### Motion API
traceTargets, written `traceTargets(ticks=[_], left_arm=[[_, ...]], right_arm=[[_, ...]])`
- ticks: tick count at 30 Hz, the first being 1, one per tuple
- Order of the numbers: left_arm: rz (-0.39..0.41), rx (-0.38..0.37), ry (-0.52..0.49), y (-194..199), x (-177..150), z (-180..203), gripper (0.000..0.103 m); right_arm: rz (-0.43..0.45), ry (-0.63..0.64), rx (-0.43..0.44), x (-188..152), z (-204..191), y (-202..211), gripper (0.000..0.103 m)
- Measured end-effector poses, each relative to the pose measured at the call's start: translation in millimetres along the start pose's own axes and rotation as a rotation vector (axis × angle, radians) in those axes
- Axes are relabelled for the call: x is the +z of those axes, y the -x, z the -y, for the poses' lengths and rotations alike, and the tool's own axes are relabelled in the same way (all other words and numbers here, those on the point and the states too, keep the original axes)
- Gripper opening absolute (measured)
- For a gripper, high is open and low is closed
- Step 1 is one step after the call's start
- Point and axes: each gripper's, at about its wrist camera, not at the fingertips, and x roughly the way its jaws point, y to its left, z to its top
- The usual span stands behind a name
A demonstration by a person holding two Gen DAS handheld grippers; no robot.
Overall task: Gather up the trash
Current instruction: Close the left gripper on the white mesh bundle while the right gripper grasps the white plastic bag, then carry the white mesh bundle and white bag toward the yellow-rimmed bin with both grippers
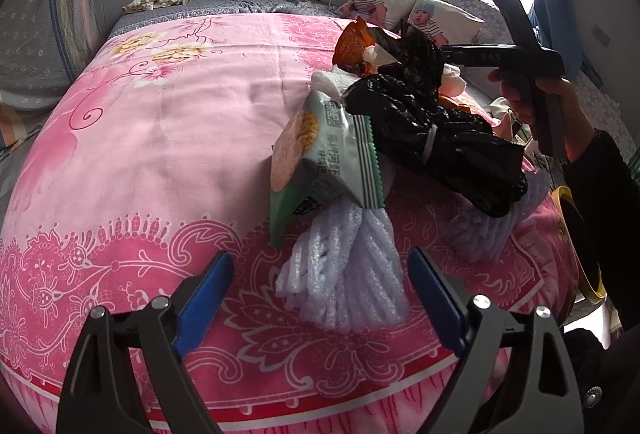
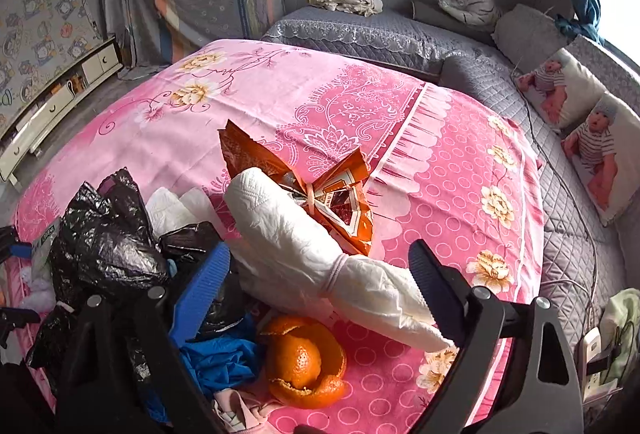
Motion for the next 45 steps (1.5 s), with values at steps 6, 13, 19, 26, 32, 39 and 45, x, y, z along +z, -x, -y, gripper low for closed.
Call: traceTargets(ticks=[6,13,19,26,32,39,45], left_arm=[[-0.038,0.003,0.015,-15.6,0.3,4.7,0.065],[-0.015,0.022,0.052,-14.2,-3.2,8.5,0.035],[0.022,0.01,0.083,-7.5,-8.8,11.7,0.028],[0.069,-0.017,0.088,11.5,-15.8,15.6,0.027],[0.1,-0.041,0.125,24.3,-16.9,11.9,0.027],[0.152,-0.065,0.135,41.7,-20.8,11.0,0.027],[0.188,-0.077,0.142,55.6,-19.5,13.7,0.027]], right_arm=[[-0.065,0.004,-0.034,-7.7,1.0,-23.1,0.082],[-0.085,-0.06,-0.018,-8.3,7.5,-35.1,0.067],[-0.083,-0.1,-0.017,-10.9,8.5,-34.5,0.052],[-0.047,-0.169,0.021,-17.9,18.0,-18.5,0.021],[-0.033,-0.187,0.032,-22.7,18.4,-12.6,0.018],[0.02,-0.264,0.083,-23.1,26.8,5.4,0.016],[0.068,-0.279,0.083,-20.8,25.4,26.8,0.015]])
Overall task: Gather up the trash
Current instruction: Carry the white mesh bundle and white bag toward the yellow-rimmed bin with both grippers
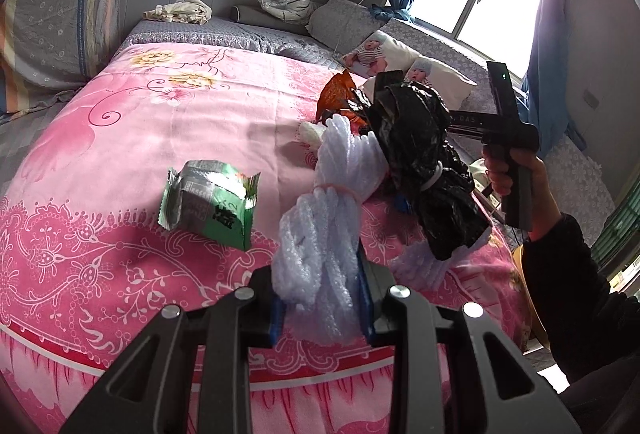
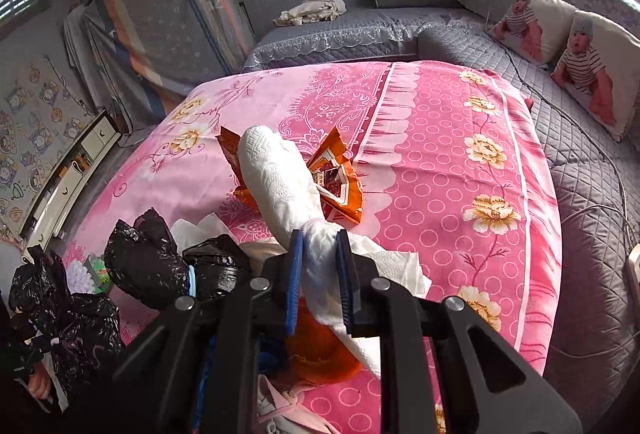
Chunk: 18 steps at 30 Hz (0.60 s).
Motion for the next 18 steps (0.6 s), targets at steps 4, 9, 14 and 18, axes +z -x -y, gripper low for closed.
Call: traceTargets(ticks=[4,9,14,18], left_arm=[[0.027,0.018,-0.012,6.1,4.3,-1.7,0.027],[0.067,0.052,0.008,19.5,11.6,-12.8,0.027],[0.132,0.075,0.042,41.4,18.8,-26.4,0.027],[0.178,0.109,0.048,57.6,25.2,-32.8,0.027]], right_arm=[[0.031,0.004,-0.007,2.3,-4.4,14.6,0.015],[0.074,-0.005,0.002,7.4,-8.3,35.8,0.015],[0.113,0.0,0.017,10.2,-17.4,56.4,0.015],[0.131,0.009,0.021,10.6,-22.8,69.1,0.015]])
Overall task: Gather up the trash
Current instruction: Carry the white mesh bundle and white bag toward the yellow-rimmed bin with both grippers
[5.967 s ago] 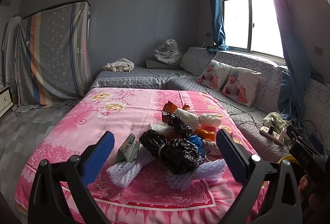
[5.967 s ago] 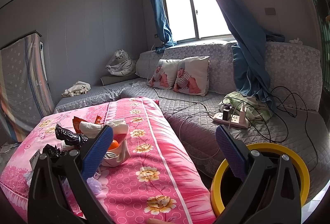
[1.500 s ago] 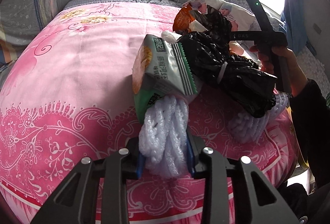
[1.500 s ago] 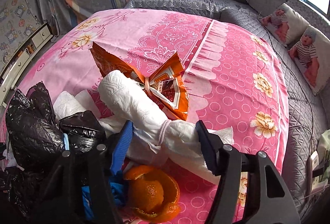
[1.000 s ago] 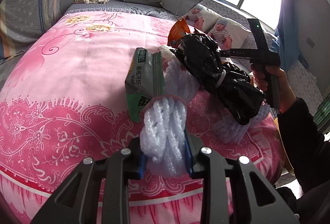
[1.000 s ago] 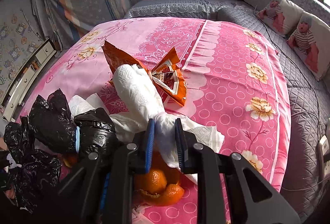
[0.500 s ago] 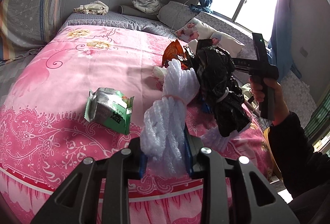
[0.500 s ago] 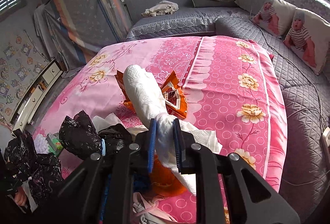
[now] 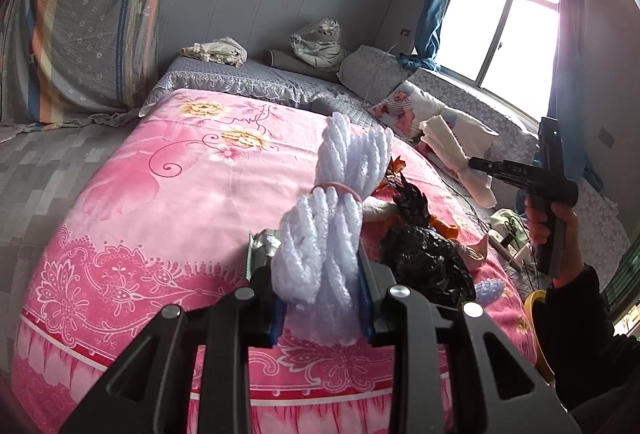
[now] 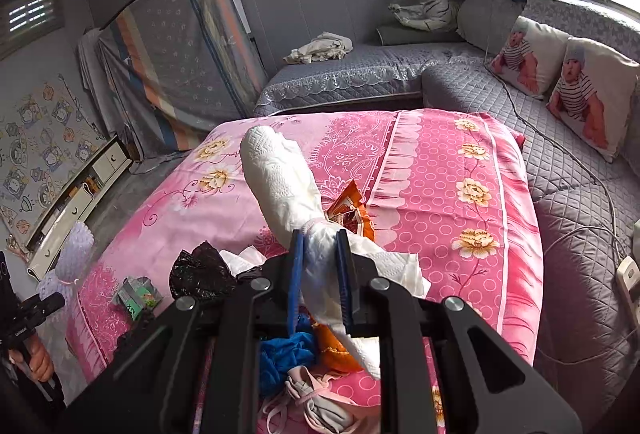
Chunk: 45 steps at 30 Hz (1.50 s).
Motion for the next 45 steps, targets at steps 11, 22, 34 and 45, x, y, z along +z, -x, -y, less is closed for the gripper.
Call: traceTargets(ticks=[11,22,34,45], left_arm=[[0.014,0.01,-0.036,3.0,8.5,12.6,0.027],[-0.02,-0.094,-0.114,-25.8,12.4,60.1,0.027],[-0.056,-0.259,-0.243,-65.5,15.0,145.4,0.027],[-0.096,-0.403,-0.35,-86.7,9.9,239.7,0.027]], right_arm=[[0.05,-0.038,0.004,-2.8,6.5,36.7,0.015],[0.136,-0.155,-0.021,-33.5,35.1,97.7,0.015],[0.262,-0.278,-0.201,-99.1,77.1,205.5,0.015],[0.386,-0.431,-0.369,-152.4,105.3,285.4,0.015]])
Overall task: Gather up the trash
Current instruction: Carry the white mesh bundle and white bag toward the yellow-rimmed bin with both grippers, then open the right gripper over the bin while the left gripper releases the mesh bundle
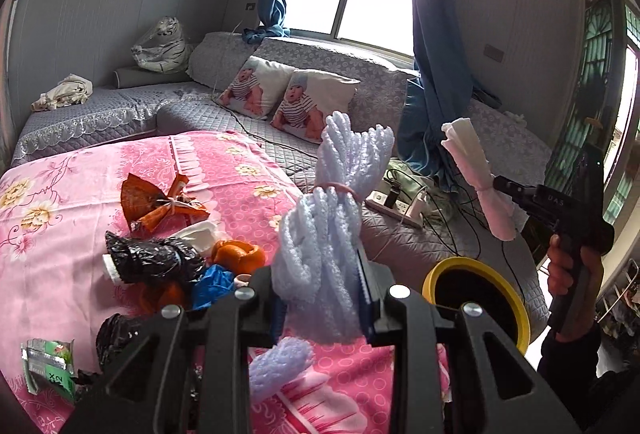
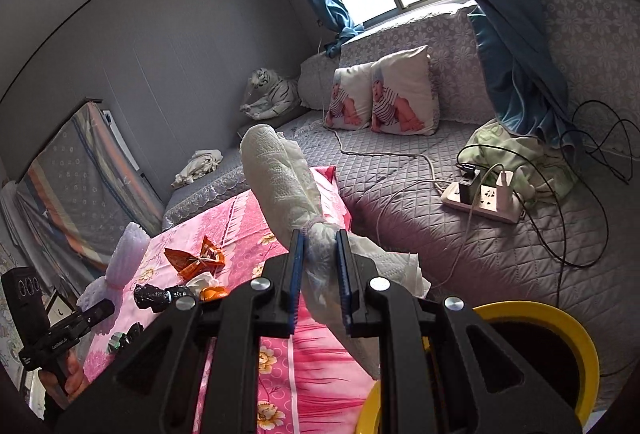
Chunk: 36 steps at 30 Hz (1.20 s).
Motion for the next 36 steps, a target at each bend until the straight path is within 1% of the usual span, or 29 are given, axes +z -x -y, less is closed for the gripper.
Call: traceTargets(ticks=[4,8,19,27,32,36], left_arm=[[-0.01,-0.039,-0.028,-13.8,8.6,26.1,0.027],[-0.019,-0.08,-0.061,-25.3,15.1,50.4,0.027],[-0.049,-0.21,-0.134,-63.6,20.5,113.6,0.027],[-0.103,-0.295,-0.184,-98.6,14.2,162.1,0.027],[-0.144,-0.327,-0.199,-121.5,3.3,187.1,0.027],[-0.177,-0.334,-0.209,-136.7,-4.9,200.9,0.027]], right_arm=[[0.067,-0.035,-0.053,0.2,19.3,23.2,0.015],[0.113,-0.049,-0.097,2.0,32.0,42.4,0.015],[0.189,-0.051,-0.171,-1.1,45.5,78.7,0.015],[0.233,-0.084,-0.223,-7.7,58.2,103.4,0.015],[0.253,-0.104,-0.254,-10.0,67.9,116.4,0.015],[0.261,-0.119,-0.281,-12.6,76.0,123.7,0.015]])
